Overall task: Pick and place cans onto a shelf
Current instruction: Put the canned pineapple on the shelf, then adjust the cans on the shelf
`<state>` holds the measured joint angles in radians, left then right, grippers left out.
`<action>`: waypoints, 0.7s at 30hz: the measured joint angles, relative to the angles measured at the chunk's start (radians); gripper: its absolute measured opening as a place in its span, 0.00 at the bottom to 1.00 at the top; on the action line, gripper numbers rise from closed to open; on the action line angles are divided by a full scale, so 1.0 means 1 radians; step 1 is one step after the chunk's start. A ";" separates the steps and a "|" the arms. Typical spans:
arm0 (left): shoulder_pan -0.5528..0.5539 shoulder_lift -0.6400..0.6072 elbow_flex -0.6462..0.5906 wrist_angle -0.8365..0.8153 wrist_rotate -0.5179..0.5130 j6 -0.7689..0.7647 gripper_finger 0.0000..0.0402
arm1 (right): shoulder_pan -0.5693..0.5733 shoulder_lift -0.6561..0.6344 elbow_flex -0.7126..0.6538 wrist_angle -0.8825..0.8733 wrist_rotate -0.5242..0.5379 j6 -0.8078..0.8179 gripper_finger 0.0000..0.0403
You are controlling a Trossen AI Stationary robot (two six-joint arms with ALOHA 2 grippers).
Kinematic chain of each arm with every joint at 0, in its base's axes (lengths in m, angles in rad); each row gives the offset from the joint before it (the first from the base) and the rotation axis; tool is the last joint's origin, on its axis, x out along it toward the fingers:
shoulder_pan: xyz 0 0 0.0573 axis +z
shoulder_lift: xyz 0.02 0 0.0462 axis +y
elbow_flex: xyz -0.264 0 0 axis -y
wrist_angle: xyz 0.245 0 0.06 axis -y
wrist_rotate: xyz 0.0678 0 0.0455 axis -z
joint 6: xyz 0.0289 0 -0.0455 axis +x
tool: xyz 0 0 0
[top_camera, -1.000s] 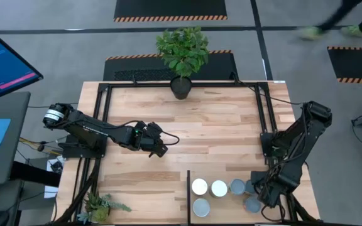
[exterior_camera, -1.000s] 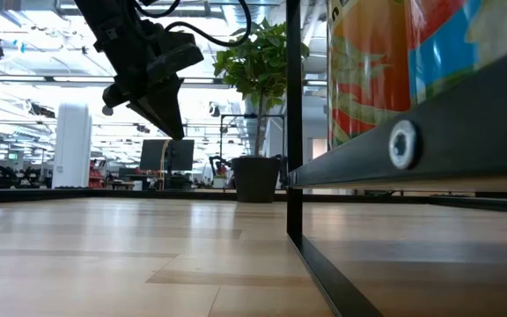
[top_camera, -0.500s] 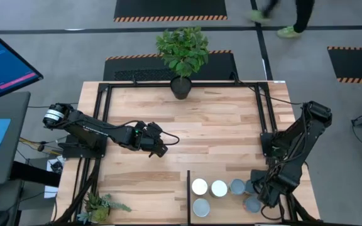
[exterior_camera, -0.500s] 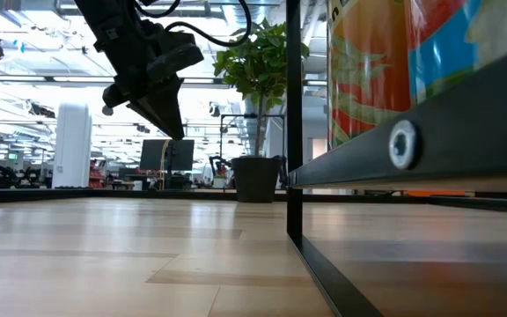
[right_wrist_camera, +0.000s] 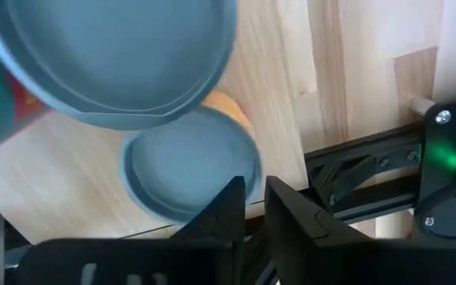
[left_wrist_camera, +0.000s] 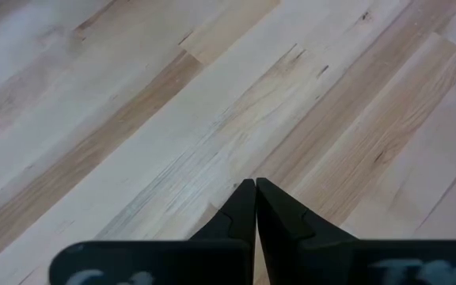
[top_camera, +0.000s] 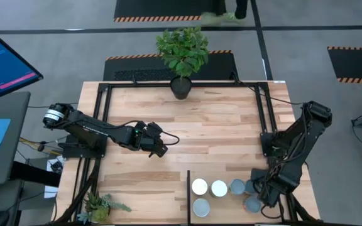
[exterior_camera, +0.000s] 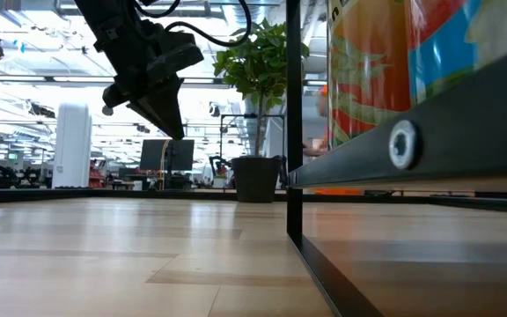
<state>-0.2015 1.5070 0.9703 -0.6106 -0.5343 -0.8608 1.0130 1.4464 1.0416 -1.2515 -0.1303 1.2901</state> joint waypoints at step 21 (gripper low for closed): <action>0.000 0.000 0.000 0.000 0.000 0.000 0.00 | -0.026 -0.001 0.000 -0.108 0.085 0.156 0.29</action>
<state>-0.2015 1.5070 0.9703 -0.6106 -0.5346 -0.8608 0.9866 1.4452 1.0420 -1.3594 -0.0457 1.4465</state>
